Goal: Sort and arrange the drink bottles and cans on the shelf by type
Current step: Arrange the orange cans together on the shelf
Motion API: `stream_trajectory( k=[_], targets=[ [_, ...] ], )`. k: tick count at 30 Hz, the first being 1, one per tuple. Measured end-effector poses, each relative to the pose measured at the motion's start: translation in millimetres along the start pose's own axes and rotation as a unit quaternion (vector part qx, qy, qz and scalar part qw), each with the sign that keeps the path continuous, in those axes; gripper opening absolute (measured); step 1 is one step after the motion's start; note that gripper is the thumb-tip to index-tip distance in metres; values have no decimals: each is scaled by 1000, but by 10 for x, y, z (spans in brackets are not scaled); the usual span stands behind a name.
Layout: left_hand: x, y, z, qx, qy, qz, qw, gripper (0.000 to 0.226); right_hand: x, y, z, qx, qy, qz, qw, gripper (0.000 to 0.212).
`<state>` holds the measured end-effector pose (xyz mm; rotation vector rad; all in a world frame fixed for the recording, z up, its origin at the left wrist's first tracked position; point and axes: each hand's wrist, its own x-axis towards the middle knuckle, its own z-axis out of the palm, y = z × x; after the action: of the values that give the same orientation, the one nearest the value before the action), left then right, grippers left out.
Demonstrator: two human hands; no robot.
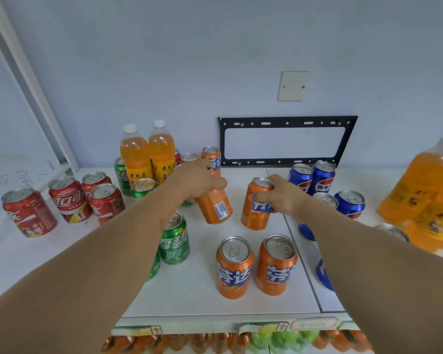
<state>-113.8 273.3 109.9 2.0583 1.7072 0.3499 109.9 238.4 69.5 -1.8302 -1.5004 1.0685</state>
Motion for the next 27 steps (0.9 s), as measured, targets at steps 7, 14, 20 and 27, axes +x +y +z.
stream_trajectory(
  k=[7, 14, 20, 27],
  targets=[
    [-98, 25, 11, -21, -28, -25, 999, 40, 16, 164, 84, -70, -26, -8, 997, 68],
    [-202, 140, 73, -7, -56, -28, 998, 55, -3, 244, 69, -70, -29, -15, 997, 77],
    [-215, 240, 83, -12, -107, -58, 993, 53, -33, 238, 24, -97, -44, -15, 994, 82],
    [-176, 338, 87, -9, -135, -63, 989, 69, -153, 107, -105, -91, -28, -17, 995, 88]
  ],
)
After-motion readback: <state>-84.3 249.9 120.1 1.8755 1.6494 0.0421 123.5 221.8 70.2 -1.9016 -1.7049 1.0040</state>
